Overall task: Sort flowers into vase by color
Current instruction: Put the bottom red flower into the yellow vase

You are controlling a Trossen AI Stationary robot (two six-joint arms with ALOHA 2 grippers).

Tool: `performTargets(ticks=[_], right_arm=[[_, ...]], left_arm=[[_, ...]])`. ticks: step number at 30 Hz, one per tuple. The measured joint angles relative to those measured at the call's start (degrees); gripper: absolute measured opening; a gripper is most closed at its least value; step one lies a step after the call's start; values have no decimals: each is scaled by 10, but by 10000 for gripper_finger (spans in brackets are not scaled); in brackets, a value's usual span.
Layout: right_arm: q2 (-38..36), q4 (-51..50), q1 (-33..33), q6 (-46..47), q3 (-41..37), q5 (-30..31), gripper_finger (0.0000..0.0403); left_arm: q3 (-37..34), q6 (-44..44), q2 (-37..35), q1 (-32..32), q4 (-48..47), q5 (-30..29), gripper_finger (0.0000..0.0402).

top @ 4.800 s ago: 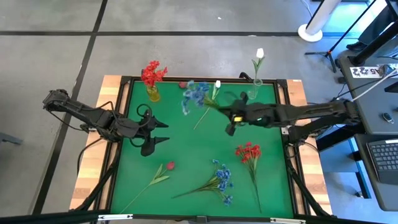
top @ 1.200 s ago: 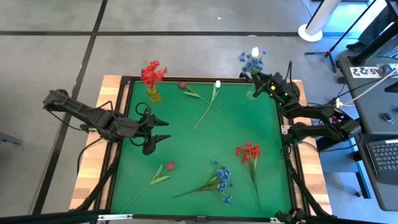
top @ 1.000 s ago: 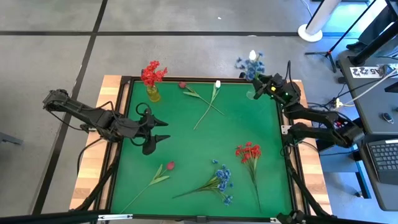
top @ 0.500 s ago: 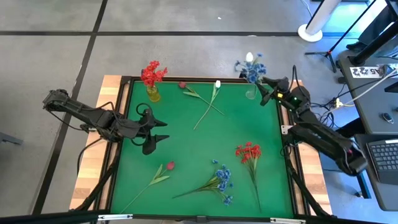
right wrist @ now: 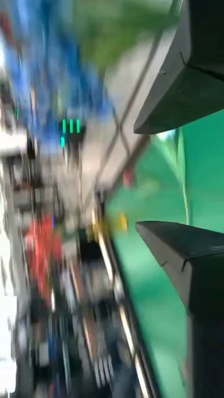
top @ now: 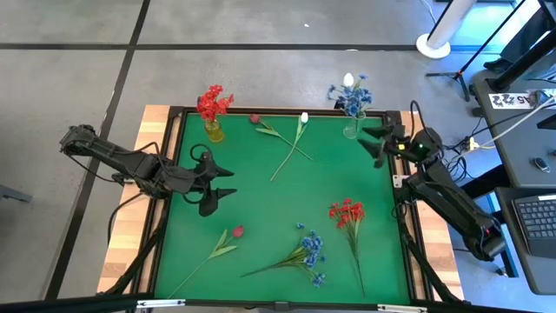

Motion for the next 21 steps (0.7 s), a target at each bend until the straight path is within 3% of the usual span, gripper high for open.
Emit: performTargets(ticks=[3,7,16,21], right_arm=[[-7,3,7,28,0,-52,239],[-6,5,70,47,0,-33,239],[7,76,327,-1,0,190,208],[41,78,451,-35,0,317,192]], left_arm=[[0,2,4,0,14,0,255],[0,28,24,0,44,2,255],[0,48,108,0,80,27,255],[0,28,171,0,127,107,255]])
